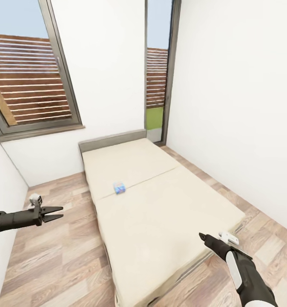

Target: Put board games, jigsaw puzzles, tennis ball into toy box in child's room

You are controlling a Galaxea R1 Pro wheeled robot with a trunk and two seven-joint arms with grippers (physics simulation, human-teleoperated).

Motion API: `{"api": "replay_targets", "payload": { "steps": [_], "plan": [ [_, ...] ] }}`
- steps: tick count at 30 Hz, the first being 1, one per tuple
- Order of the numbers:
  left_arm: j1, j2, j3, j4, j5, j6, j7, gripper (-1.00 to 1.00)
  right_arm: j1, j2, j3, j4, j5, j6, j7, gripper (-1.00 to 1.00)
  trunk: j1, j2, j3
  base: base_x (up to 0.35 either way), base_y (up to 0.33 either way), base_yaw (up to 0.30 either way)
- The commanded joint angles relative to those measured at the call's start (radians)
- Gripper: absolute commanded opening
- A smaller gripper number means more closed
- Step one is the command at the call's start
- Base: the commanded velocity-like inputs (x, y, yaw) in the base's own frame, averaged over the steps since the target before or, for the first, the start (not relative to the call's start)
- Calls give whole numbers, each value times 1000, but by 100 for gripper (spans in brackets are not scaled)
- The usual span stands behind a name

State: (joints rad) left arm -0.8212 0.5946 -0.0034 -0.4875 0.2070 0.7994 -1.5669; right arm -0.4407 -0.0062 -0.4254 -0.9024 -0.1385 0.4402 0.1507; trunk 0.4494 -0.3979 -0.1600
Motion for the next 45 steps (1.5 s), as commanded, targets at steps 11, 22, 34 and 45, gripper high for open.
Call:
{"api": "replay_targets", "payload": {
  "steps": [11, 22, 34, 45],
  "plan": [
    [0, 0, -1, 0, -1, 11, -4, 100, -1, -1, -3, -1, -6, 7, 3, 100, 1, -2, -2, 21, 100, -274],
    [0, 0, -1, 0, -1, 11, -4, 100, -1, 0, -3, -1, -6, 6, 3, 100, 1, -2, -2, 6, 219, -274],
    [0, 0, -1, 0, -1, 11, -4, 100, -1, 1, -3, 0, -6, 6, 3, 100, 1, -2, -2, 24, 251, -275],
    [0, -1, -1, 0, -1, 11, -4, 100, -1, 0, -3, 0, -6, 6, 3, 100, 1, -2, -2, 1, 222, -274]
  ]
}}
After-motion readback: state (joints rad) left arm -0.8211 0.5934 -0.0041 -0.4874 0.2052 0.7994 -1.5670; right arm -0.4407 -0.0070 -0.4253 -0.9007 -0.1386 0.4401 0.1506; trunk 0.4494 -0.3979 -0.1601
